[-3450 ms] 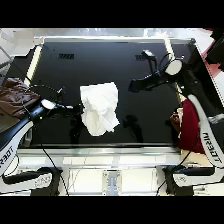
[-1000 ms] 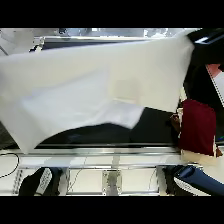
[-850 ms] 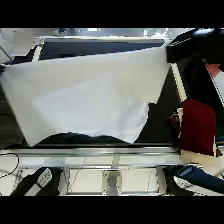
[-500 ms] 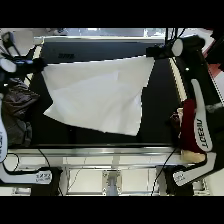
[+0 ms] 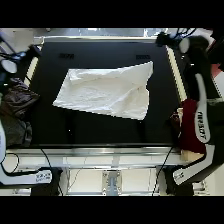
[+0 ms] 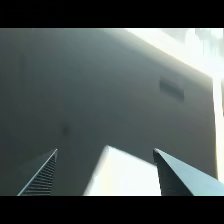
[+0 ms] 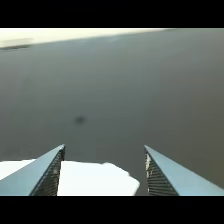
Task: Fold the shirts.
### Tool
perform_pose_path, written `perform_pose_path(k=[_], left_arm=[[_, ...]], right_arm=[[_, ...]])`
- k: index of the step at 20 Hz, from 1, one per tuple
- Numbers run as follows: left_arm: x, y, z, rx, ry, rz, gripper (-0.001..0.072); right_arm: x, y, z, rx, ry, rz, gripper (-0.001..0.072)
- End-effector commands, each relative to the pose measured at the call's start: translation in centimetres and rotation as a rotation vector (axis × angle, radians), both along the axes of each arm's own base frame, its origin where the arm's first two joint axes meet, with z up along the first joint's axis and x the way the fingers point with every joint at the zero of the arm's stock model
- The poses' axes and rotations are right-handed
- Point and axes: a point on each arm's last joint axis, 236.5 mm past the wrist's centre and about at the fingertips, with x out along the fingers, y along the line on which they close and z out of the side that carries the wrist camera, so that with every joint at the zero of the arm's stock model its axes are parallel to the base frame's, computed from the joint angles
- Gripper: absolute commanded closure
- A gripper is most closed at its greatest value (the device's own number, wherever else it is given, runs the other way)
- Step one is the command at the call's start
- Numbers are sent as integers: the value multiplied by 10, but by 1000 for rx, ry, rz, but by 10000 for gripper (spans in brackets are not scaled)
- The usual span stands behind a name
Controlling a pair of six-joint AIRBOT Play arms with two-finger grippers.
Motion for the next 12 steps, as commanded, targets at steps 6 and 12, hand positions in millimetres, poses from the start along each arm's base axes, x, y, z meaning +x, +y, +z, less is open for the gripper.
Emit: perform_pose_path(k=[6,12], left_arm=[[-172,33,-86,-181,609,23,17],[-206,-18,-230,-523,704,75,18]], right_arm=[[-185,-92,-54,45,662,-59,152],[-203,-26,-154,333,669,34,153]])
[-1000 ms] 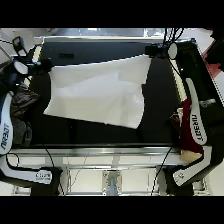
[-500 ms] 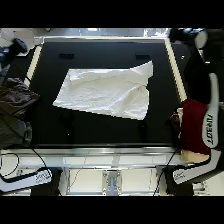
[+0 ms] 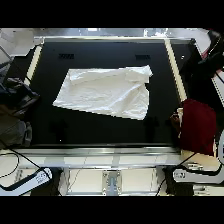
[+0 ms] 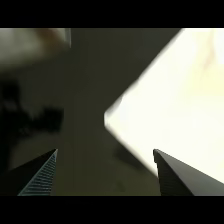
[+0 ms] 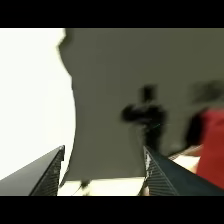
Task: Fold the shirts.
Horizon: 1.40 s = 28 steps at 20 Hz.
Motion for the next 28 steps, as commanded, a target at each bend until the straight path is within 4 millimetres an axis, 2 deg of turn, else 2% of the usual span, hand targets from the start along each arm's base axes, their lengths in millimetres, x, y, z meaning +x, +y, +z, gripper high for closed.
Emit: perform_pose_path(k=[1,3,5,7,8,10,12,16,21,24,25,27,28], left_arm=[[-20,-27,-56,-172,24,114,17],[-14,-31,-56,-204,-12,134,17],[2,-34,-43,-235,-94,142,17],[21,-33,-27,-277,-189,183,17],[28,-33,-20,-299,-230,195,17],[34,-37,-11,-316,-271,182,17],[35,-41,-11,-316,-272,169,17],[35,-45,-11,-319,-269,159,17],[35,-45,-11,-318,-269,159,17],[34,-46,-11,-323,-265,154,17],[34,-47,-12,-324,-263,152,17],[34,-47,-12,-325,-263,152,17],[34,-47,-12,-325,-263,152,17]], right_arm=[[-42,38,-78,189,52,-47,152],[-65,61,-122,345,-18,-194,152],[-88,76,-159,548,-74,-439,152],[-107,88,-188,695,-87,-607,152],[-110,97,-192,727,-97,-600,152],[-98,106,-183,772,-150,-564,152],[-85,106,-181,791,-162,-572,152],[-69,120,-193,815,-96,-525,153],[-43,151,-200,810,-52,-438,155],[-46,158,-208,795,-19,-421,169],[-47,156,-211,779,-14,-415,227],[-45,151,-213,762,-23,-431,277],[-45,151,-212,760,-25,-432,391]])
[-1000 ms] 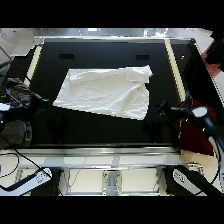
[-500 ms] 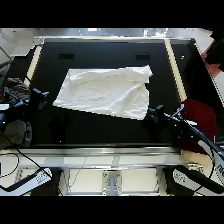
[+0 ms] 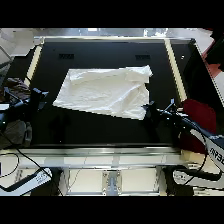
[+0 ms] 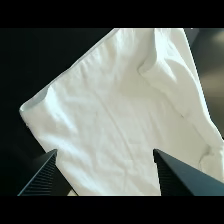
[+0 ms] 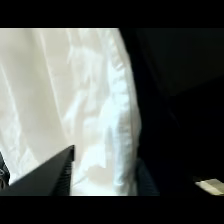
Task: Fold the shirts.
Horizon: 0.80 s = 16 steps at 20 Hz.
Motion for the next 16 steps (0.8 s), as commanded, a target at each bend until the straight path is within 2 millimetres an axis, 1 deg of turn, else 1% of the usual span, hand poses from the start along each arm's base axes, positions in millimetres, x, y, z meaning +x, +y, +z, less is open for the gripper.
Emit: perform_pose_path(k=[1,2,3,4,5,7,10,12,13,15,16], left_arm=[[0,-1,-1,-3,2,-3,17],[-1,-1,-2,-4,6,-3,17],[-2,-2,-7,-6,17,-6,17],[-5,-3,-16,0,42,-22,17],[-9,-3,-28,11,79,-43,17],[-14,-8,-53,-24,145,-60,17],[-12,-11,-83,-102,204,-29,17],[-11,-9,-103,-99,237,-36,18],[-6,-10,-109,-96,237,-47,18],[13,-15,-108,-105,200,-66,19],[22,-17,-107,-102,185,-74,45]], right_arm=[[2,-2,-4,-23,6,2,557],[1,-2,-4,-25,5,5,686],[1,-1,-4,-25,5,7,691],[1,-1,-4,-22,5,9,692],[0,1,-3,-15,4,16,692],[-3,9,1,12,1,44,691],[-6,19,10,38,-21,89,692],[-6,21,15,44,-34,98,692],[-6,21,18,45,-41,98,692],[-4,21,26,43,-62,99,692],[-3,21,30,41,-73,98,692]])
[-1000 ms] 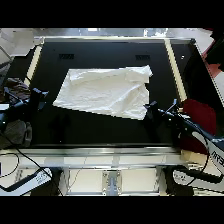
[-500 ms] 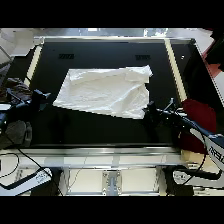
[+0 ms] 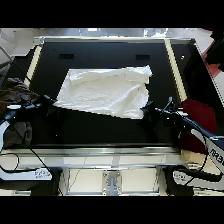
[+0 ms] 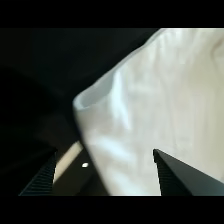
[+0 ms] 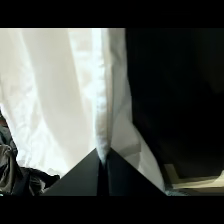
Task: Fold the shirts.
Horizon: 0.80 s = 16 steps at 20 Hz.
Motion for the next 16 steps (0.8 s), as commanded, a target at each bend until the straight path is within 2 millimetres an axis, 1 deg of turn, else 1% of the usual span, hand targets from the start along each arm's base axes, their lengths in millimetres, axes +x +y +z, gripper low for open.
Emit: perform_pose_path(k=[1,2,3,4,5,6,7,8,9,10,11,12,13,14,16], left_arm=[[27,-4,-9,17,-30,-29,125],[36,-8,-9,25,-39,-42,142],[43,-13,-9,26,-45,-60,145],[48,-20,-10,27,-47,-76,179],[51,-26,-12,27,-47,-91,243],[54,-30,-13,28,-48,-100,275],[56,-34,-12,27,-54,-108,445],[58,-36,-7,29,-64,-116,696],[61,-36,2,26,-81,-118,697],[64,-34,17,27,-111,-109,697],[66,-29,42,39,-160,-100,697],[67,-22,75,78,-235,-115,698],[64,-17,117,135,-329,-147,698],[57,-14,154,173,-405,-164,697],[29,-5,247,269,-583,-153,698]], right_arm=[[2,2,15,6,-39,9,692],[3,2,20,4,-52,8,692],[3,2,24,4,-62,8,692],[4,2,28,3,-74,8,692],[4,2,31,2,-82,7,692],[4,1,34,1,-88,7,692],[5,1,36,0,-94,7,692],[5,1,38,-5,-104,11,692],[5,1,43,-17,-128,21,693],[7,0,53,-34,-165,28,694],[8,-2,67,-53,-213,29,694],[10,-6,87,-80,-274,21,695],[8,-9,111,-114,-346,37,695],[1,-10,135,-167,-422,84,696],[-19,-18,184,-292,-543,149,696]])
